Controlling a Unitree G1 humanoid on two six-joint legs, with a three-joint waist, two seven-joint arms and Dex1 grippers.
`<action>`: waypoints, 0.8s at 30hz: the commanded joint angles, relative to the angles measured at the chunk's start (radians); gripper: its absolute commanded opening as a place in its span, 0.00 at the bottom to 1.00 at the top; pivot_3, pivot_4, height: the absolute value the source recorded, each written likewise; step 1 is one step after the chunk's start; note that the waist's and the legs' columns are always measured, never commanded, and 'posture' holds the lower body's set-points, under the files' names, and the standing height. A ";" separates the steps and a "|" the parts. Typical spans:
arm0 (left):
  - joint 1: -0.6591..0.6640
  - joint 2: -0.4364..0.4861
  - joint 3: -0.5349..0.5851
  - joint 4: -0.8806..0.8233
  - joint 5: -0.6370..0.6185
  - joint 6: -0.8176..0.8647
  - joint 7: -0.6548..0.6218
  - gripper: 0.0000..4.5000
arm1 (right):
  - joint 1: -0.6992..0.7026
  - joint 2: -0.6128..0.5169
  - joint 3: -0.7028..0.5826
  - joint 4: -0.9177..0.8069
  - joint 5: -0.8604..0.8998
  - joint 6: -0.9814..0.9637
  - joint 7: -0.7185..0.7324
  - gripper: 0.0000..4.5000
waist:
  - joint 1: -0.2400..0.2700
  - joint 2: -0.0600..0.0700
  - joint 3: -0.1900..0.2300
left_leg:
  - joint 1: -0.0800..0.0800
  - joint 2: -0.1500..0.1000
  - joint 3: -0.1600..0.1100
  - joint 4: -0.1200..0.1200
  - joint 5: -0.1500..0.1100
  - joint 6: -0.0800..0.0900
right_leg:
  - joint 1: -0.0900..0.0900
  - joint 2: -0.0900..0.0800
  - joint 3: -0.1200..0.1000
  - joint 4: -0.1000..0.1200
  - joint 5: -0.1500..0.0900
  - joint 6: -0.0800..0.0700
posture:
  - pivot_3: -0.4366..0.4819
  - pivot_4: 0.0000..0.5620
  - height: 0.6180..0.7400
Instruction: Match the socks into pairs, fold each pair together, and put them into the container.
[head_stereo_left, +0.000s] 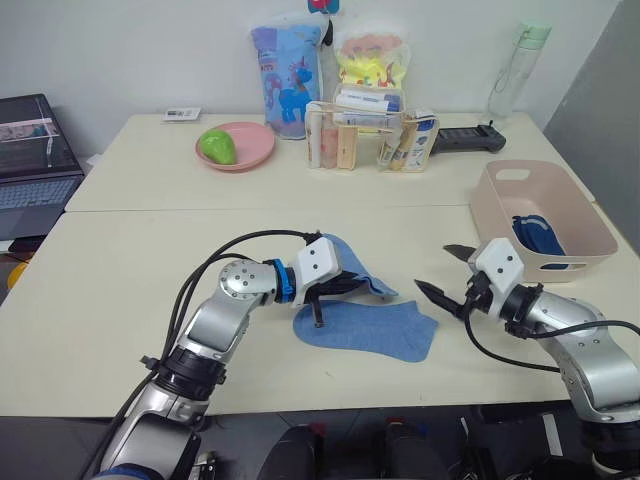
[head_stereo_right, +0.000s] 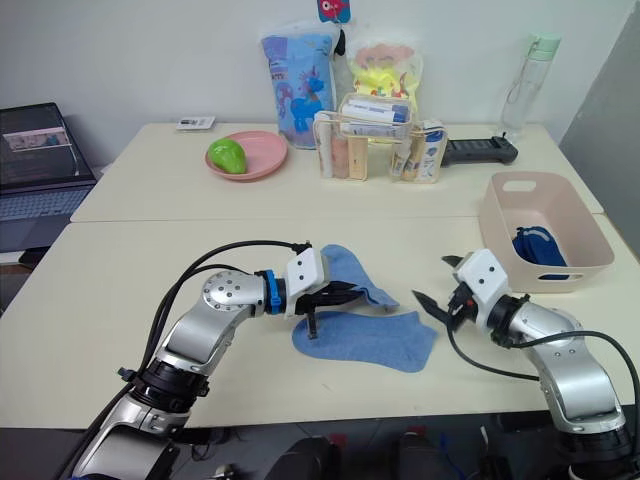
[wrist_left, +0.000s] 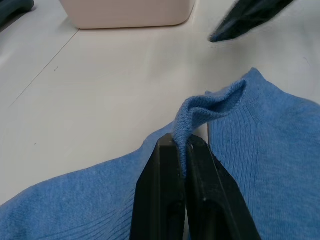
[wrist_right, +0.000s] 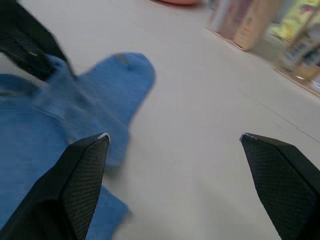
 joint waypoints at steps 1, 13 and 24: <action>-0.026 -0.021 -0.013 -0.007 0.012 -0.002 0.027 0.00 | -0.010 -0.022 0.067 -0.066 -0.018 0.010 0.016 1.00 | 0.000 0.000 0.000 | 0.000 0.000 0.000 0.000 0.000 0.000 | 0.000 0.000 0.000 0.000 0.000 0.000 | 0.48 0.27 1.00; -0.026 -0.027 -0.027 -0.016 0.012 0.004 0.033 0.00 | -0.115 0.014 0.208 0.057 -0.207 -0.109 -0.030 0.70 | -0.001 0.000 0.000 | 0.000 0.000 0.000 0.000 0.000 0.000 | 0.000 0.000 0.000 0.000 0.000 0.000 | 0.48 0.27 1.00; -0.007 -0.008 -0.018 -0.051 -0.016 0.030 0.008 0.11 | -0.119 0.019 0.214 0.038 -0.225 -0.147 -0.008 0.00 | -0.001 0.000 0.000 | 0.000 0.000 0.000 0.000 0.000 0.000 | 0.000 0.000 0.000 0.000 0.000 0.000 | 0.48 0.27 1.00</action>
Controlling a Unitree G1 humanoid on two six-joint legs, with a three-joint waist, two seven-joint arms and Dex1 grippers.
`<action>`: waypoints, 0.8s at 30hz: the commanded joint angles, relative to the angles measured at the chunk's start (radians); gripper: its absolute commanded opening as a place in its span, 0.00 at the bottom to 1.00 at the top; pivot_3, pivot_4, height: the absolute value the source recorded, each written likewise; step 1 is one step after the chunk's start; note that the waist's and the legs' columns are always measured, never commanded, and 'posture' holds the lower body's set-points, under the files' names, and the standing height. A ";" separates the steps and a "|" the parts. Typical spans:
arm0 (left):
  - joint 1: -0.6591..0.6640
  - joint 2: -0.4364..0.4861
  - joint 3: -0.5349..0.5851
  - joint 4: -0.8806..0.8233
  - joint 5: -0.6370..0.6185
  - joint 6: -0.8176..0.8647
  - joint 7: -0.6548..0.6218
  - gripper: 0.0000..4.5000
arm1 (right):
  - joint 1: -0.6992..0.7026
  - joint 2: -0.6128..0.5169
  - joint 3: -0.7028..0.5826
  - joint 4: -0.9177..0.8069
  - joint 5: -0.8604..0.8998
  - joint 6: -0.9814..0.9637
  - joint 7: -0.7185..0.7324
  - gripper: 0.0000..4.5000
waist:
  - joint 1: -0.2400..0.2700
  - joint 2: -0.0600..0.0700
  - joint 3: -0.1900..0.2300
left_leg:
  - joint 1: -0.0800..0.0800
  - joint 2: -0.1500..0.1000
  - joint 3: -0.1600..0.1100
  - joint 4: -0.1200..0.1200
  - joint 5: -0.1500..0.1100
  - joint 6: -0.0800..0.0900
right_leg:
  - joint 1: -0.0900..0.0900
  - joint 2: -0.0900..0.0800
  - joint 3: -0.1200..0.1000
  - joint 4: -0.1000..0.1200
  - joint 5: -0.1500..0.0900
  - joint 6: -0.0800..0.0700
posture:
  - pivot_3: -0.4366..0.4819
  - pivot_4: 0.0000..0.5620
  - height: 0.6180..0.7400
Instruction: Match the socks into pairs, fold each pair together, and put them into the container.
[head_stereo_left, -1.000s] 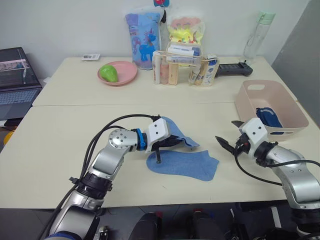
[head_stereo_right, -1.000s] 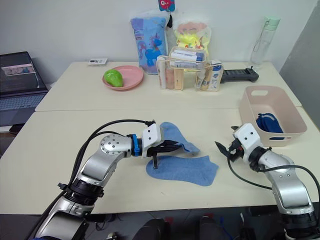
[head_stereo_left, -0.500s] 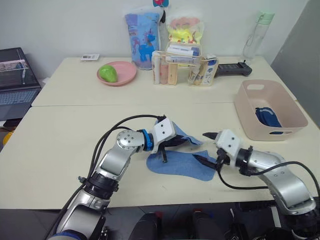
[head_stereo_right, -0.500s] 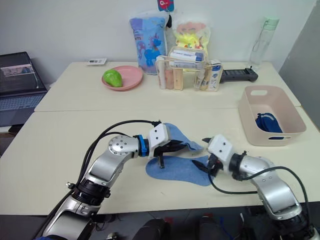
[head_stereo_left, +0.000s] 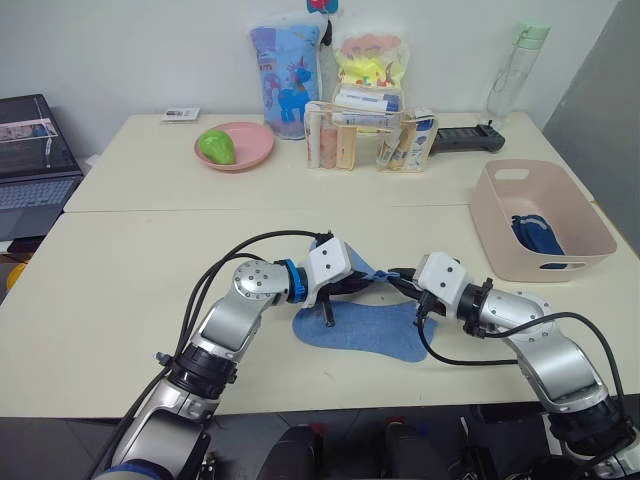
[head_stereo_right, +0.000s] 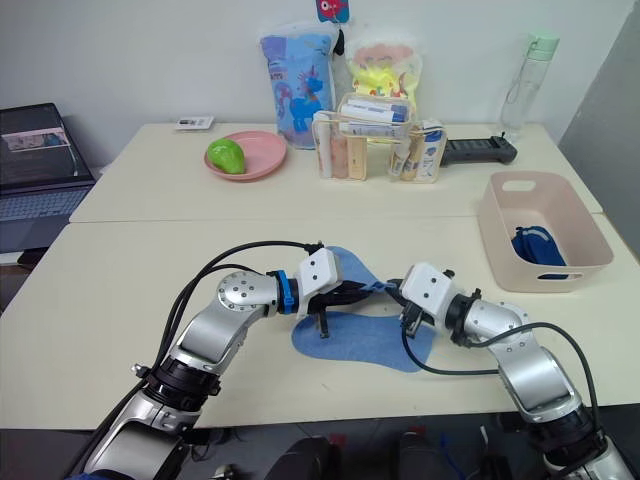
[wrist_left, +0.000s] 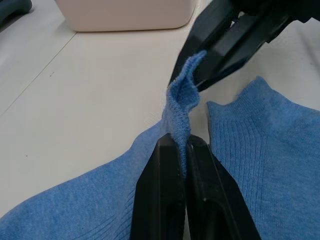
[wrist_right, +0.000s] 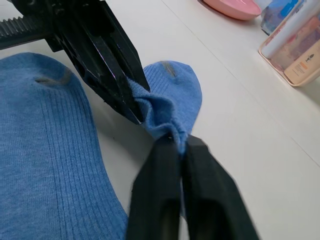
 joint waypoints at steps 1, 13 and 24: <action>0.019 0.024 0.024 -0.070 -0.046 0.037 -0.023 0.15 | -0.004 -0.011 -0.011 -0.043 0.003 -0.017 0.016 0.00 | 0.000 0.000 0.000 | 0.000 0.000 0.000 0.000 0.000 0.000 | 0.000 0.000 0.000 0.000 0.000 0.000 | 0.48 0.27 1.00; -0.220 0.018 0.163 0.516 0.000 -0.105 0.132 0.87 | 0.099 -0.099 -0.056 -0.119 0.061 -0.052 0.117 0.00 | 0.006 0.000 0.000 | 0.000 -0.001 -0.001 0.001 0.000 0.000 | 0.000 0.000 -0.001 0.000 0.000 0.000 | 0.48 0.27 1.00; -0.405 -0.083 0.094 0.947 0.158 -0.302 0.151 0.67 | 0.142 -0.104 -0.089 -0.183 0.160 -0.008 0.151 0.00 | 0.003 -0.002 0.001 | -0.001 -0.001 -0.001 0.001 0.000 0.000 | 0.000 0.000 -0.002 0.000 0.000 0.000 | 0.48 0.27 1.00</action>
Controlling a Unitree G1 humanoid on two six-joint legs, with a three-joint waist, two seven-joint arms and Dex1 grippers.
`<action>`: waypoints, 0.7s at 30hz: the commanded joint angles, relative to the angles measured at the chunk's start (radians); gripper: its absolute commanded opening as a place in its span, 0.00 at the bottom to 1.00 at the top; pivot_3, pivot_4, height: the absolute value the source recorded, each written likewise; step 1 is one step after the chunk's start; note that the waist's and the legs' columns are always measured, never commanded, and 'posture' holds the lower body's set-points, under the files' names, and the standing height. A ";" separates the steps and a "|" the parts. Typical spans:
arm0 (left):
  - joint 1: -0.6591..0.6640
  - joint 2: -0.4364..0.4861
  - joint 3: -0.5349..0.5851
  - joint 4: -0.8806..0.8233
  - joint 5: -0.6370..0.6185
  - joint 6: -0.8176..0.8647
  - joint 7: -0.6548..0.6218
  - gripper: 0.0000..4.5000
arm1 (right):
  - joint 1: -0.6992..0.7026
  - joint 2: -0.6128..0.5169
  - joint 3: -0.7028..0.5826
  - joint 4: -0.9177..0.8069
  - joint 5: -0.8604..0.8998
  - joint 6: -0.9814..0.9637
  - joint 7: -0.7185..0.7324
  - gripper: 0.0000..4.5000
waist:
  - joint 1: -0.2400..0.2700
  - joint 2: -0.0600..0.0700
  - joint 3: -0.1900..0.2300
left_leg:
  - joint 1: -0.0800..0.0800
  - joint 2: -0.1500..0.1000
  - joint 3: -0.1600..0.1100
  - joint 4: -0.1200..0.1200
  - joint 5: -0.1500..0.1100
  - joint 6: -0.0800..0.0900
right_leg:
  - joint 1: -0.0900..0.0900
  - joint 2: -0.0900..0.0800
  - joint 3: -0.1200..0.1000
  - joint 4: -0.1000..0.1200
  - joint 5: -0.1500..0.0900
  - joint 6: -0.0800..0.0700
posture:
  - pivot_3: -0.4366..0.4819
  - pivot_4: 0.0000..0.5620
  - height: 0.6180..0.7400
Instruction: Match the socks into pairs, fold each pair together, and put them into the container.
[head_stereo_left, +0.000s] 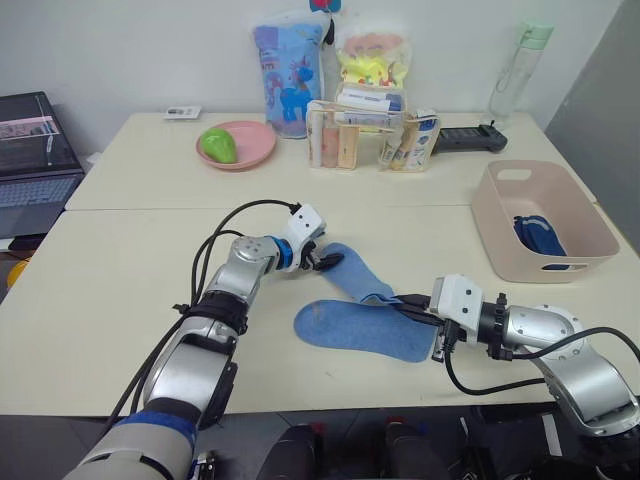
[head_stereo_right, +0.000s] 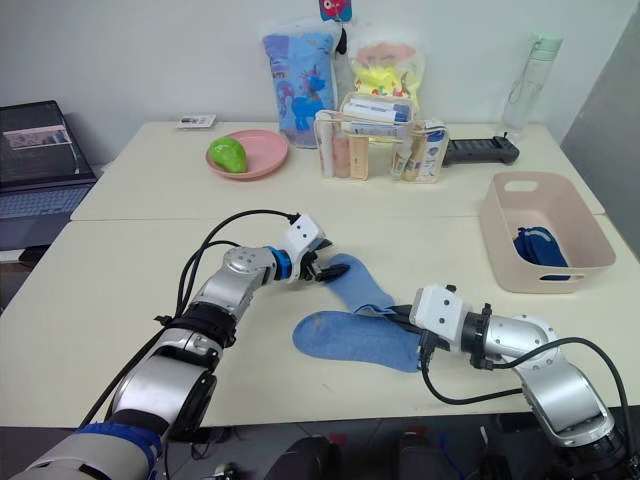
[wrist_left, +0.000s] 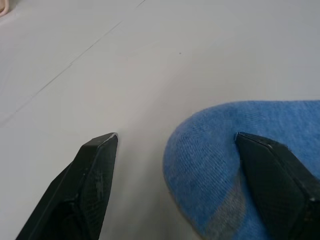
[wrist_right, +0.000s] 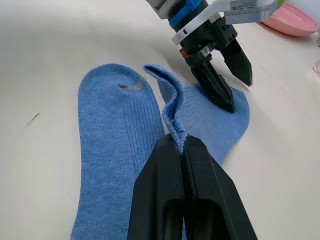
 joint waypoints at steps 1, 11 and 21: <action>-0.008 0.010 -0.012 0.032 0.031 -0.031 -0.026 0.60 | 0.014 -0.009 -0.021 -0.050 0.017 0.001 -0.001 0.00 | -0.003 0.000 0.000 | 0.000 0.000 0.000 0.000 0.000 0.000 | 0.000 0.000 0.000 0.000 0.000 0.000 | 0.48 0.27 1.00; 0.054 0.048 0.037 -0.099 -0.011 0.040 -0.082 0.01 | -0.007 -0.033 -0.040 0.034 -0.037 -0.061 -0.008 0.00 | -0.006 0.000 0.000 | 0.000 0.000 0.000 0.000 0.000 0.000 | 0.000 0.000 0.000 0.000 0.000 0.000 | 0.48 0.27 1.00; 0.386 0.077 0.176 -0.810 -0.161 0.508 0.044 0.01 | -0.216 -0.029 0.007 0.400 -0.157 -0.296 0.019 0.00 | -0.011 0.000 0.000 | 0.000 0.001 0.000 0.000 0.000 0.000 | -0.001 0.000 0.002 0.000 0.000 0.000 | 0.48 0.27 1.00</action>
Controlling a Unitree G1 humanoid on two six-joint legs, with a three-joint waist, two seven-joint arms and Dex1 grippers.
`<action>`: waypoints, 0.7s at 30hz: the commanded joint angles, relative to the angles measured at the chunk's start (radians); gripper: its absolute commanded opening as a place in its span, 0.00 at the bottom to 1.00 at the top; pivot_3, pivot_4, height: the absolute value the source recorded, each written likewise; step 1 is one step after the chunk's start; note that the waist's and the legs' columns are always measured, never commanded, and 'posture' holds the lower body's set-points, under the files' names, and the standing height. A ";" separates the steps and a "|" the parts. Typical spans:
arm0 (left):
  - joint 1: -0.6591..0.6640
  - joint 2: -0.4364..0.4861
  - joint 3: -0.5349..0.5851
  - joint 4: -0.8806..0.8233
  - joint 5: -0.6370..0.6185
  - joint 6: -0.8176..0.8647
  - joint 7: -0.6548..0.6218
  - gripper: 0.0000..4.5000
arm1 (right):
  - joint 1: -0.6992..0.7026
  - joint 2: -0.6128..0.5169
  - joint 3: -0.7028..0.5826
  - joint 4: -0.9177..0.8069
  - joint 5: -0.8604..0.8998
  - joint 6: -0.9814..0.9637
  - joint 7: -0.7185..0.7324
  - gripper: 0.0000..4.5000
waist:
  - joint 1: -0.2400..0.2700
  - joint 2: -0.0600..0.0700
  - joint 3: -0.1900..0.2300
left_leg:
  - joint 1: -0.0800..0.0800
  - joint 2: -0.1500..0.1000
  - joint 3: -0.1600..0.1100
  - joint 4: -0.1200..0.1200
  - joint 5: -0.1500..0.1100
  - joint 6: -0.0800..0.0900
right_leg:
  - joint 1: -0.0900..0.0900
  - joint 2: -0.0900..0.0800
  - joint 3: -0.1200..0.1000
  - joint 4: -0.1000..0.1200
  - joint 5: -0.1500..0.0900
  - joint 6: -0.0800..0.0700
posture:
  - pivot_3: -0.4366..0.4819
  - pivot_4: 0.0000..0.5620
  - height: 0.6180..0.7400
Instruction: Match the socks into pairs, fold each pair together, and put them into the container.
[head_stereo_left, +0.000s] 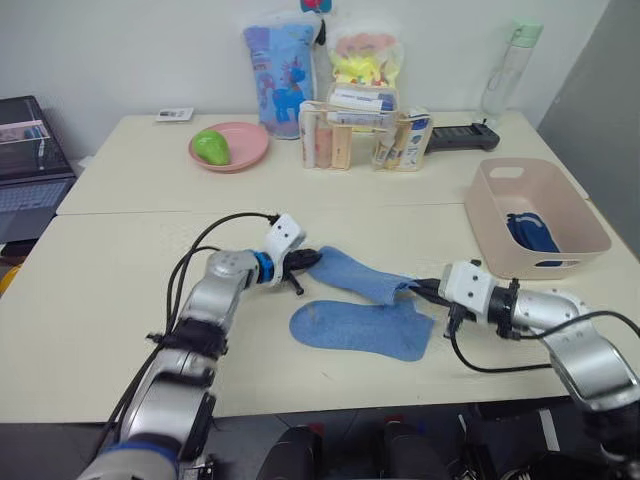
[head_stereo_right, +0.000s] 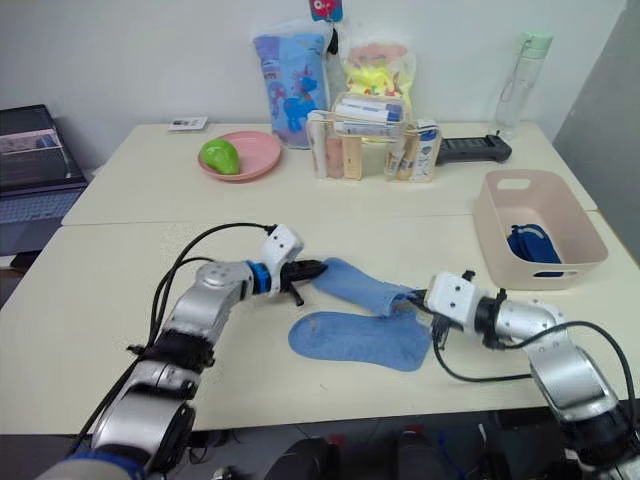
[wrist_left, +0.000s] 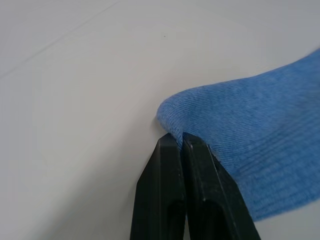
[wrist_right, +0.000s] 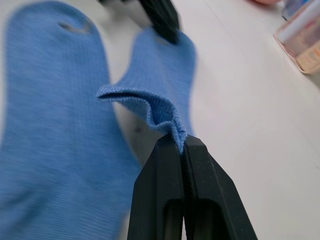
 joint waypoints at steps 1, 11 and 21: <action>0.048 0.001 0.052 -0.229 -0.047 0.153 0.087 0.01 | -0.068 0.013 0.011 0.117 -0.027 -0.120 0.022 0.00 | 0.005 0.000 0.000 | 0.000 0.000 0.000 0.000 0.000 0.000 | 0.000 0.000 0.000 0.000 0.000 0.000 | 0.48 0.27 1.00; 0.224 -0.105 0.095 -0.452 -0.064 0.217 0.310 0.06 | -0.273 0.083 0.063 0.469 -0.078 -0.362 0.078 0.05 | 0.007 0.000 0.000 | 0.001 0.000 0.001 0.000 0.000 0.000 | 0.000 0.000 0.000 0.000 0.000 0.000 | 0.48 0.27 1.00; 0.207 0.043 0.141 -0.402 -0.139 0.180 0.188 0.66 | -0.080 -0.014 -0.088 0.059 0.216 0.176 0.150 0.69 | 0.011 0.000 0.000 | 0.000 0.000 0.000 0.000 0.000 0.000 | 0.001 0.000 -0.001 -0.001 0.000 0.000 | 0.48 0.27 1.00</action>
